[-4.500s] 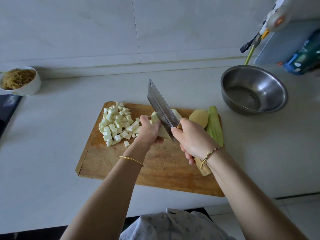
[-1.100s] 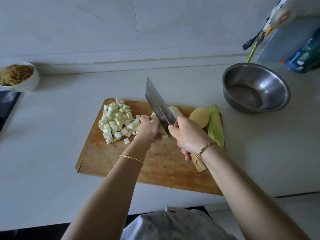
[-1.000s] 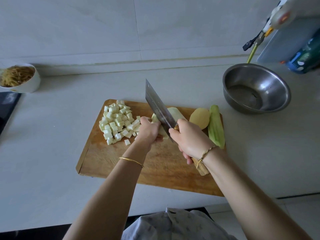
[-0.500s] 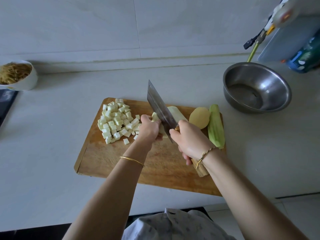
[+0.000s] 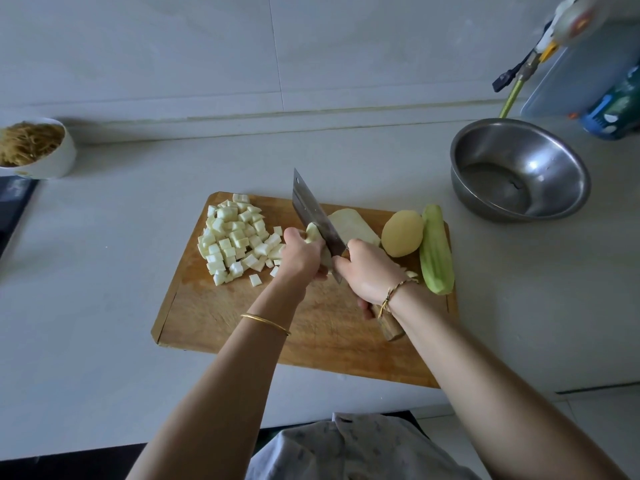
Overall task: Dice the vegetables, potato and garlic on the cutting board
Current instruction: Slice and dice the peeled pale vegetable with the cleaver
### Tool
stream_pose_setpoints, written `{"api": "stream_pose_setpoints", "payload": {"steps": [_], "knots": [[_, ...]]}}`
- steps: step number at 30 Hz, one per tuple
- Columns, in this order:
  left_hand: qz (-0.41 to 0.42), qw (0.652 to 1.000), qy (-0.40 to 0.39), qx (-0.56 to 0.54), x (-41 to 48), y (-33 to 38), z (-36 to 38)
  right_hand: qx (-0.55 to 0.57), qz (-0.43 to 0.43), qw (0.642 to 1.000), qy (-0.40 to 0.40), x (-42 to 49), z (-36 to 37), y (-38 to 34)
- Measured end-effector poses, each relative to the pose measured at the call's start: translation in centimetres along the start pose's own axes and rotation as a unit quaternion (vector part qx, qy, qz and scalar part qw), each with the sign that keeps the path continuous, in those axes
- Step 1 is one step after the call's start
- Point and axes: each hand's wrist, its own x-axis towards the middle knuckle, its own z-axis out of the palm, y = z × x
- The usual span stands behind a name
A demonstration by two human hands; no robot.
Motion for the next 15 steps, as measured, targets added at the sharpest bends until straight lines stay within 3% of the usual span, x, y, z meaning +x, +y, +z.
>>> {"api": "stream_pose_setpoints", "payload": {"steps": [9, 15], "knots": [[-0.014, 0.999, -0.021, -0.035, -0.5, -0.1, -0.6, 0.002, 0.012, 1.0, 0.004, 1.0, 1.9, 1.1], [-0.006, 0.999, -0.031, -0.008, -0.8, -0.3, -0.7, 0.114, 0.04, 0.993, 0.008, 0.8, 2.7, 2.7]]}}
